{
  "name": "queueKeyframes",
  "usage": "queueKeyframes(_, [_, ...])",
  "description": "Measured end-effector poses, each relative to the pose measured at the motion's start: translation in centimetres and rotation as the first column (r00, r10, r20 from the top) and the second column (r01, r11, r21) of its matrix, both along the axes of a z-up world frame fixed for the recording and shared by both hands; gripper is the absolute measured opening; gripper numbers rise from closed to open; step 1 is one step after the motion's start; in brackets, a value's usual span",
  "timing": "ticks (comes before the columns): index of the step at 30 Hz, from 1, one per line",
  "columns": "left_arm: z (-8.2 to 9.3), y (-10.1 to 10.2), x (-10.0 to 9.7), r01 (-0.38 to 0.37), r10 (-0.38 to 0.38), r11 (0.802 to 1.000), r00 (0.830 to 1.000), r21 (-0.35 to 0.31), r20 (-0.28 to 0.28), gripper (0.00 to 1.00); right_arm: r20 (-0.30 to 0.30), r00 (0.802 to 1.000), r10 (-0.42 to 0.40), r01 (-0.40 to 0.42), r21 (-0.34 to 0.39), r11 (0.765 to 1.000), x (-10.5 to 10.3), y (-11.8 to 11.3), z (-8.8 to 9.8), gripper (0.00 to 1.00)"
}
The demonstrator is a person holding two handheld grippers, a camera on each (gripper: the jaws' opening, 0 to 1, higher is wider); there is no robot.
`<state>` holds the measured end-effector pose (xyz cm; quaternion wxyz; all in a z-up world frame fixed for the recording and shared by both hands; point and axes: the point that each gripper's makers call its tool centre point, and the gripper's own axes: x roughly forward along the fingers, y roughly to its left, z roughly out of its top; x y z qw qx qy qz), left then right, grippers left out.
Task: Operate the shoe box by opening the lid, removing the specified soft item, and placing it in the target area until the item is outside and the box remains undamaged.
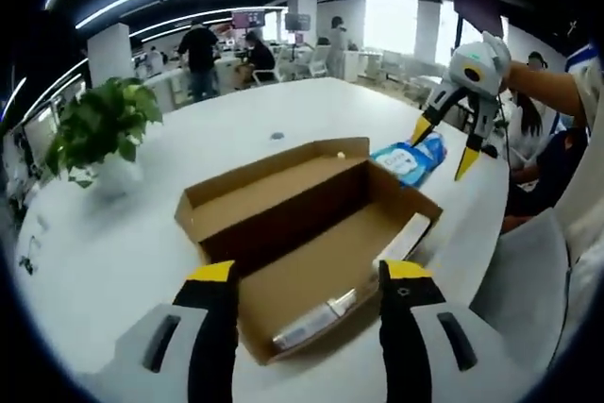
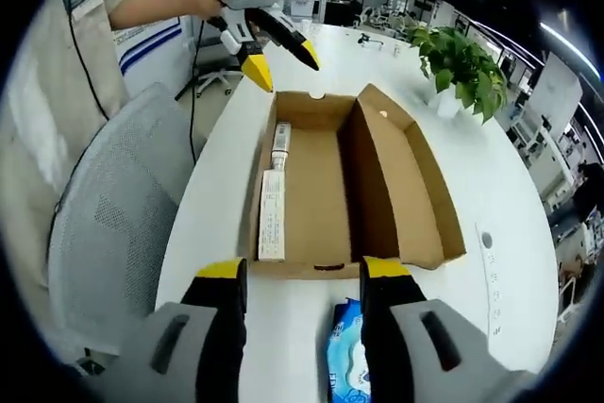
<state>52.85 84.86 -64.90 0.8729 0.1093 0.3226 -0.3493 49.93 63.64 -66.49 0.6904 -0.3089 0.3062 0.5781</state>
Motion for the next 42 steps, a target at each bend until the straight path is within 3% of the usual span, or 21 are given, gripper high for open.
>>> queueKeyframes(10, [-1.7, 3.6, -0.5, -0.125, 0.126, 0.992, 0.991, 0.028, -0.033, 0.42, -0.009, 1.000, 0.029, -0.029, -0.008, 1.000, 0.2, 1.7, -1.2, 0.43])
queueKeyframes(19, [-3.8, 5.6, -1.0, -0.206, 0.209, 0.977, 0.975, 0.045, -0.069, 0.32, -0.031, 0.998, 0.053, -0.054, -0.028, 0.998, 0.3, 2.9, -2.6, 0.42])
queueKeyframes(31, [-6.0, 6.2, -0.8, -0.266, 0.269, 0.963, 0.953, 0.039, -0.141, 0.20, -0.092, 0.990, 0.106, -0.113, -0.065, 0.992, 0.2, 4.2, -5.1, 0.41])
queueKeyframes(38, [-6.6, 6.2, -0.8, -0.276, 0.278, 0.960, 0.946, 0.034, -0.164, 0.05, -0.138, 0.982, 0.128, -0.139, -0.073, 0.988, 0.1, 4.4, -6.4, 0.40])
queueKeyframes(42, [-6.7, 6.1, -0.7, -0.286, 0.286, 0.958, 0.942, 0.022, -0.173, 0.05, -0.163, 0.977, 0.134, -0.147, -0.071, 0.987, -0.2, 4.6, -7.0, 0.37])
